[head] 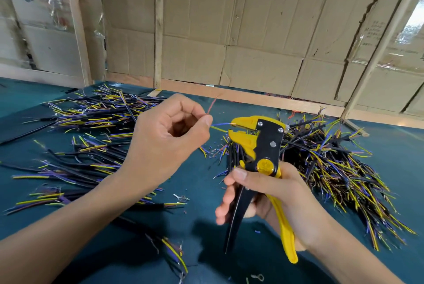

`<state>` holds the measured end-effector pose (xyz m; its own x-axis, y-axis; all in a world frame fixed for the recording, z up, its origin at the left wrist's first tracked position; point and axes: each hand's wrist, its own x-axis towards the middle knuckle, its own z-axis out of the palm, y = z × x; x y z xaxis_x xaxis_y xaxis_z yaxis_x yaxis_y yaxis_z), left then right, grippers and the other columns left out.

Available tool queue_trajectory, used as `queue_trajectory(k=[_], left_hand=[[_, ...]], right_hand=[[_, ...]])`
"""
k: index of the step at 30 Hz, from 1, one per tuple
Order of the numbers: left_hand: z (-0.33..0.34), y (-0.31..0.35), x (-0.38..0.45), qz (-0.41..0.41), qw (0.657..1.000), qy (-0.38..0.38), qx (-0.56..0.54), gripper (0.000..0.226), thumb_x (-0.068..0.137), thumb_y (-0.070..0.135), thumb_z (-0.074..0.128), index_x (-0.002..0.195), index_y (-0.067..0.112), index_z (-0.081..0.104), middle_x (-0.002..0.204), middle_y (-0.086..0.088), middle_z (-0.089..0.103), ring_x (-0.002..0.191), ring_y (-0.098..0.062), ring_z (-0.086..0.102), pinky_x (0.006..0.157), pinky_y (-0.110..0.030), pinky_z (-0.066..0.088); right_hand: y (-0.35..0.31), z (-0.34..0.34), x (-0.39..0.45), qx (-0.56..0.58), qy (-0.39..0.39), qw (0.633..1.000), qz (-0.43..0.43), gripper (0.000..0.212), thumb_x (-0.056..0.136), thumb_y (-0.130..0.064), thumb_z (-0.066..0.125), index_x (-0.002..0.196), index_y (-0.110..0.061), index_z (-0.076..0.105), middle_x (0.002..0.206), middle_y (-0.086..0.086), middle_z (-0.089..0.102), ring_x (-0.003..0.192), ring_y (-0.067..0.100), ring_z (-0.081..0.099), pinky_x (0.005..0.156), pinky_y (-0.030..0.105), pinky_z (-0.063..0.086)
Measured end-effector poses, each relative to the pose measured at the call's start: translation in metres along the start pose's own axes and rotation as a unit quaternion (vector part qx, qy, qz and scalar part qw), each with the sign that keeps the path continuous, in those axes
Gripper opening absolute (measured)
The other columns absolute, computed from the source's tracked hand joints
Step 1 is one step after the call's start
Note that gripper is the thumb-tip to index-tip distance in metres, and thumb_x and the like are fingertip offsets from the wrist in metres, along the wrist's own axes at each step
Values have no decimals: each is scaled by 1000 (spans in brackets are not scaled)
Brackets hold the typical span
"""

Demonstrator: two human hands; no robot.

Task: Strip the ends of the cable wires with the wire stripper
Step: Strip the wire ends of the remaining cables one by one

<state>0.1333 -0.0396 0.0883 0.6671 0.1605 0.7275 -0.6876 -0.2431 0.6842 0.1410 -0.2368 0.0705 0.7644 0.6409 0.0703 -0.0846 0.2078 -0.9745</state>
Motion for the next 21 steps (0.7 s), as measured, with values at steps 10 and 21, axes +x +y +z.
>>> queue_trajectory(k=[10,21], left_hand=[[-4,-8,4,13,999,-38,2,19,86,32,65,84,13,65,59,7,59,45,-1,44,49,-8,33],[-4,-12,5,-27,997,-72,29,26,88,50,58,86,25,63,56,11,52,43,-1,41,46,-10,31]], right_hand=[[0,-2,0,-1,-2,1000,-13,24,82,-20,79,88,3,74,76,25,67,70,46,71,66,49,58],[2,-4,1,-9,-2,1000,-13,24,83,-21,78,89,1,74,76,24,68,70,46,71,71,52,58]])
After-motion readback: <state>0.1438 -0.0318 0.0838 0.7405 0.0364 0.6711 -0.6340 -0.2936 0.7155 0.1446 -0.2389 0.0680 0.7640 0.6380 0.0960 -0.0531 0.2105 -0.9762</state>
